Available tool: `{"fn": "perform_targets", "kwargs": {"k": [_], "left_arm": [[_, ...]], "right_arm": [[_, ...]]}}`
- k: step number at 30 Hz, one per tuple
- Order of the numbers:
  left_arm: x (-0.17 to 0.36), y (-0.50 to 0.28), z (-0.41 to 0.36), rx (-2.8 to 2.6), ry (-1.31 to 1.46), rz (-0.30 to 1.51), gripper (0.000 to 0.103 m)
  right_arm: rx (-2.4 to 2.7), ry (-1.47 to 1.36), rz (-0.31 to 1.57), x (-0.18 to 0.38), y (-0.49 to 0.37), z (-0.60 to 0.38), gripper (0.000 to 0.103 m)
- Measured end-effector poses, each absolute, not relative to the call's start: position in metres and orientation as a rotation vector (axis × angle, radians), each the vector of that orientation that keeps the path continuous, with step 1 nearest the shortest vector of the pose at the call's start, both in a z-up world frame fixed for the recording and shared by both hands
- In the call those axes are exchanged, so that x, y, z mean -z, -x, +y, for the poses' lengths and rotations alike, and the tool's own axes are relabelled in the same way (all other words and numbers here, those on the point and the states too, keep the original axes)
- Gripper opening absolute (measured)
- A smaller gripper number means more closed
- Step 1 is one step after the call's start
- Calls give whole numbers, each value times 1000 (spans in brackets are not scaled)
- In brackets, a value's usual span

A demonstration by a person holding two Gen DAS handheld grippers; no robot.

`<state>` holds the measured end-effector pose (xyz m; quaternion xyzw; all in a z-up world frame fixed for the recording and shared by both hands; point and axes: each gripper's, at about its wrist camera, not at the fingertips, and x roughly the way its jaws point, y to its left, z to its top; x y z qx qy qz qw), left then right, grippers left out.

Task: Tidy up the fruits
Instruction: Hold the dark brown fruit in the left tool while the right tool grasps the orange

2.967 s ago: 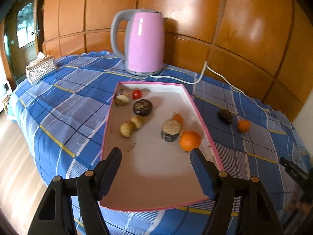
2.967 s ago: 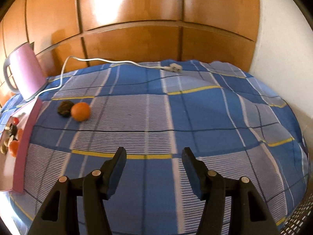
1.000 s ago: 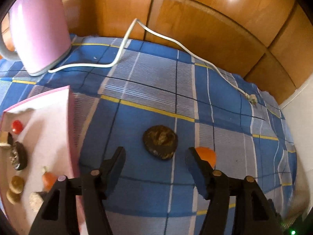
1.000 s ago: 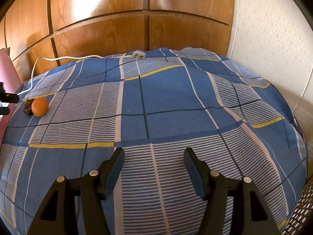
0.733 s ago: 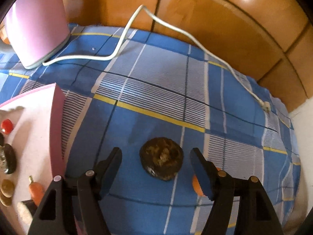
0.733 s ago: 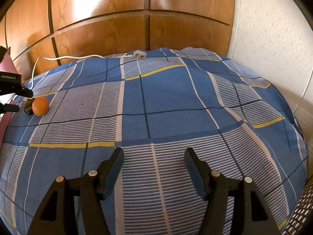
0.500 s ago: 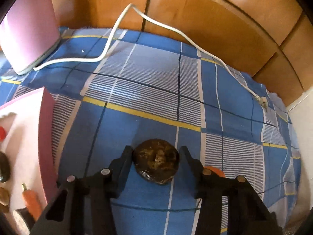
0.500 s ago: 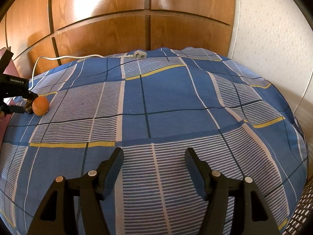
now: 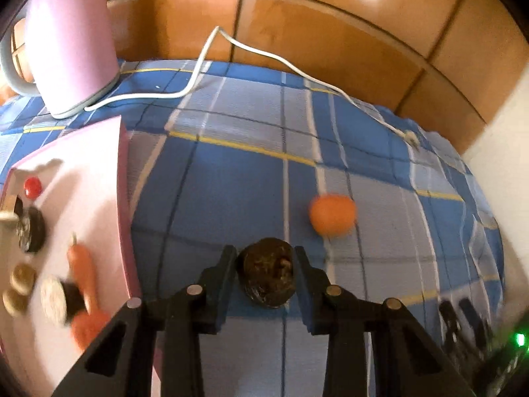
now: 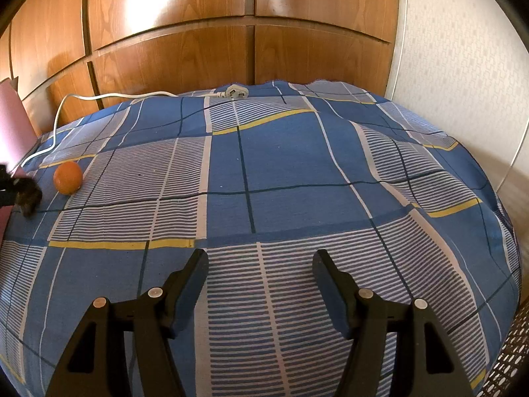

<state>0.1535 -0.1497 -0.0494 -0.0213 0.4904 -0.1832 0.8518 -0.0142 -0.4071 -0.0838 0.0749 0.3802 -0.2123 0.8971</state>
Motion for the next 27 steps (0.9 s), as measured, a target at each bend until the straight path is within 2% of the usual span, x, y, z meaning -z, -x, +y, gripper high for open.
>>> {"fn": "perform_targets", "kwargs": {"k": [8,10,12,14,19,25,26,27], "left_arm": [[48,-115,-145,442,38,1020,36],[50,-114,-143,470,52,1042,47],[47,-114,-142,476,57,1034,64],[44,-114,-144,491,19,1019,69],[46,-111,-150,520,-35,1023,73],[59,-116,-161,512,-116,1058,73],[61,-118,-161,508,-122,1068,70],[63,-119,-161,508,-127,1076,59]], "right_arm": [[441,-150,788,84,14,-406,66],[441,-148,788,84,14,-406,67],[443,-146,787,84,15,-406,67],[443,-145,788,84,15,-406,67],[440,-148,786,84,16,-406,67],[437,-155,783,84,16,-406,67],[436,-156,782,84,16,-407,67],[435,-157,782,84,16,-407,67]]}}
